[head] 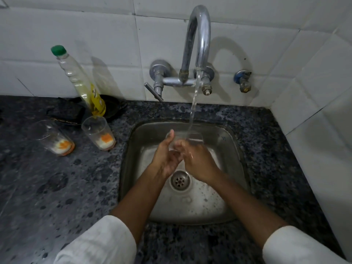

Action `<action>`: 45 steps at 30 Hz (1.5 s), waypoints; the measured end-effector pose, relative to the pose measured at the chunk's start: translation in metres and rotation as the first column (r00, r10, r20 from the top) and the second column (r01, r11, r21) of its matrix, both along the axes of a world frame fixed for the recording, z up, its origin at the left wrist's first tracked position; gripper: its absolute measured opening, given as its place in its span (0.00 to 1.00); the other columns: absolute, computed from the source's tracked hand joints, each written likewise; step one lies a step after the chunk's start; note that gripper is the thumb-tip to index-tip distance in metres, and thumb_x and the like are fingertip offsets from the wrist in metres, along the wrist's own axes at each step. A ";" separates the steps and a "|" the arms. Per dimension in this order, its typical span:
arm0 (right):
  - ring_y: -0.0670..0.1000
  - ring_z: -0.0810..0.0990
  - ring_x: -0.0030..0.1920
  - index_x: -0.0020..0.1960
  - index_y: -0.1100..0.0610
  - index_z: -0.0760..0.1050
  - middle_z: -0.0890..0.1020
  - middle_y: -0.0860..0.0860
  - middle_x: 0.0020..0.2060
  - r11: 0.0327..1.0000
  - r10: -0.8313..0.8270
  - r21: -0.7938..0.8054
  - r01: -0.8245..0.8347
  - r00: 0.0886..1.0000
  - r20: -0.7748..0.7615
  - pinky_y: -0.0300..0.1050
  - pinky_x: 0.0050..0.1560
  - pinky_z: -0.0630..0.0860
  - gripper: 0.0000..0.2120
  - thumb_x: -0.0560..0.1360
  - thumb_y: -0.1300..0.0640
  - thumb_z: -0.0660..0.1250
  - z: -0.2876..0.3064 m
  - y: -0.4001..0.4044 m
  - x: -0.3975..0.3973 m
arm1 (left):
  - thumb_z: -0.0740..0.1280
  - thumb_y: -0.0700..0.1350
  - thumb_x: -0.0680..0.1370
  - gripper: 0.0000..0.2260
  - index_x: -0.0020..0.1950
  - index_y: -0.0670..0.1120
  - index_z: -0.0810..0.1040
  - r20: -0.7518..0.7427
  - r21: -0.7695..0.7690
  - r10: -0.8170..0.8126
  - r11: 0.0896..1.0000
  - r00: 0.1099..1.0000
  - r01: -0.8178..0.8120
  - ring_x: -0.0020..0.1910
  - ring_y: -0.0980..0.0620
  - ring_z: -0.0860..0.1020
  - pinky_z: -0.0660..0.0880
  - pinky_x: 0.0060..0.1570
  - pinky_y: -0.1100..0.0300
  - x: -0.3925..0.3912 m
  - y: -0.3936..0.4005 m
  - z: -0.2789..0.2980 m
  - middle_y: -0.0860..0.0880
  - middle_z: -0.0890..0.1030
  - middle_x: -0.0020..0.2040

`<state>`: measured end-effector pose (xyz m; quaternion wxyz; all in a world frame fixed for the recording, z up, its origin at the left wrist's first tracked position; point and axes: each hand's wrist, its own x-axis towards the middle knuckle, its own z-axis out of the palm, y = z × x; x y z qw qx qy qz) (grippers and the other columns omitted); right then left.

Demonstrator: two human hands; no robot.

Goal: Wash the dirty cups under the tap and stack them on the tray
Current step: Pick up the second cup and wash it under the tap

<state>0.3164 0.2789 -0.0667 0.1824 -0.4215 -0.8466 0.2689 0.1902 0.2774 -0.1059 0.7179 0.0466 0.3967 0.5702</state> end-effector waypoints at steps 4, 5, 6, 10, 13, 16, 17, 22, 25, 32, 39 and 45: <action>0.58 0.82 0.46 0.61 0.53 0.71 0.83 0.55 0.48 0.953 0.117 0.205 -0.224 0.894 0.432 0.46 0.37 0.72 0.13 0.76 0.59 0.62 0.011 0.004 0.003 | 0.64 0.63 0.77 0.24 0.51 0.43 0.81 -0.043 -0.189 -0.154 0.972 0.987 0.143 0.32 0.52 0.73 0.77 0.35 0.60 0.001 0.001 -0.005 0.45 0.76 0.38; 0.58 0.82 0.46 0.61 0.54 0.72 0.83 0.55 0.48 0.947 0.103 0.236 -0.220 0.900 0.424 0.45 0.36 0.69 0.14 0.76 0.60 0.62 0.016 0.001 -0.002 | 0.62 0.63 0.77 0.25 0.51 0.42 0.83 -0.007 -0.168 -0.153 0.974 0.988 0.150 0.37 0.50 0.73 0.78 0.42 0.58 0.001 0.000 -0.005 0.44 0.77 0.43; 0.58 0.82 0.46 0.62 0.56 0.72 0.82 0.56 0.48 0.943 0.089 0.255 -0.213 0.902 0.423 0.45 0.36 0.68 0.15 0.76 0.60 0.62 0.019 -0.002 -0.006 | 0.60 0.61 0.78 0.26 0.54 0.40 0.83 0.052 -0.140 -0.136 0.980 0.989 0.142 0.41 0.49 0.75 0.77 0.47 0.56 0.001 -0.001 -0.003 0.42 0.79 0.48; 0.58 0.80 0.47 0.62 0.56 0.69 0.80 0.55 0.49 0.924 0.186 0.183 -0.336 0.813 0.552 0.47 0.36 0.68 0.18 0.73 0.63 0.63 0.020 -0.007 -0.004 | 0.58 0.55 0.81 0.24 0.46 0.37 0.84 0.041 -0.110 -0.139 0.984 0.989 0.143 0.41 0.44 0.82 0.77 0.50 0.53 -0.009 0.002 0.002 0.39 0.84 0.42; 0.56 0.79 0.51 0.62 0.56 0.70 0.79 0.54 0.53 0.897 0.165 0.223 -0.383 0.756 0.634 0.46 0.39 0.65 0.15 0.75 0.62 0.62 0.025 -0.007 -0.001 | 0.67 0.61 0.75 0.24 0.51 0.39 0.83 -0.070 -0.270 -0.198 0.947 0.978 0.173 0.40 0.45 0.82 0.81 0.41 0.54 -0.008 0.005 -0.005 0.41 0.84 0.42; 0.57 0.81 0.48 0.59 0.55 0.72 0.81 0.54 0.49 0.951 0.083 0.213 -0.223 0.850 0.520 0.46 0.38 0.70 0.11 0.77 0.58 0.62 0.014 -0.008 -0.007 | 0.67 0.70 0.70 0.29 0.49 0.43 0.82 -0.126 -0.282 -0.309 0.922 0.943 0.265 0.42 0.47 0.79 0.79 0.41 0.55 -0.005 0.000 -0.010 0.44 0.80 0.43; 0.56 0.81 0.47 0.57 0.54 0.74 0.83 0.54 0.47 0.986 0.000 0.155 -0.064 0.923 0.384 0.47 0.39 0.73 0.10 0.77 0.57 0.62 0.009 -0.006 -0.008 | 0.66 0.69 0.71 0.30 0.52 0.43 0.82 -0.142 -0.254 -0.306 0.931 0.941 0.264 0.44 0.46 0.79 0.79 0.44 0.53 -0.004 -0.004 -0.011 0.43 0.80 0.45; 0.50 0.85 0.38 0.44 0.56 0.78 0.86 0.54 0.39 0.625 -0.692 -0.763 0.164 0.570 -0.444 0.39 0.32 0.73 0.02 0.73 0.61 0.67 -0.004 -0.002 -0.006 | 0.70 0.53 0.73 0.24 0.64 0.42 0.74 -0.084 0.085 -0.028 0.996 0.996 0.035 0.54 0.43 0.80 0.75 0.55 0.48 0.000 -0.017 -0.011 0.39 0.79 0.58; 0.48 0.82 0.30 0.42 0.57 0.77 0.85 0.52 0.33 0.300 -0.933 -0.953 -0.050 0.192 -0.304 0.36 0.25 0.66 0.07 0.77 0.60 0.61 -0.016 -0.009 -0.011 | 0.74 0.39 0.69 0.27 0.67 0.48 0.71 -0.453 0.136 0.091 0.990 0.887 -0.032 0.55 0.47 0.81 0.77 0.54 0.55 0.008 -0.020 0.001 0.46 0.81 0.58; 0.45 0.73 0.24 0.36 0.55 0.75 0.75 0.48 0.24 0.206 -0.976 -0.968 -0.139 0.041 -0.214 0.37 0.26 0.64 0.08 0.74 0.58 0.62 -0.033 -0.014 -0.012 | 0.84 0.48 0.58 0.33 0.59 0.49 0.74 -0.925 0.312 0.225 0.910 0.307 0.272 0.49 0.63 0.80 0.77 0.47 0.70 -0.003 -0.028 0.017 0.55 0.82 0.51; 0.46 0.80 0.33 0.39 0.51 0.79 0.82 0.47 0.31 0.884 -0.260 -0.446 0.138 0.939 -0.226 0.46 0.36 0.77 0.05 0.72 0.57 0.67 0.012 0.002 -0.005 | 0.80 0.40 0.62 0.22 0.53 0.45 0.81 -0.875 -0.233 -0.457 0.687 0.159 0.689 0.48 0.48 0.82 0.78 0.47 0.57 -0.031 -0.012 0.027 0.50 0.83 0.46; 0.55 0.81 0.45 0.51 0.53 0.81 0.83 0.56 0.44 0.999 -0.026 -0.029 0.032 0.977 0.212 0.51 0.45 0.77 0.09 0.79 0.56 0.61 0.042 0.000 0.007 | 0.80 0.37 0.55 0.26 0.51 0.46 0.80 -0.857 0.088 -0.130 0.917 0.498 0.390 0.46 0.49 0.84 0.81 0.48 0.48 -0.009 -0.010 -0.004 0.48 0.85 0.46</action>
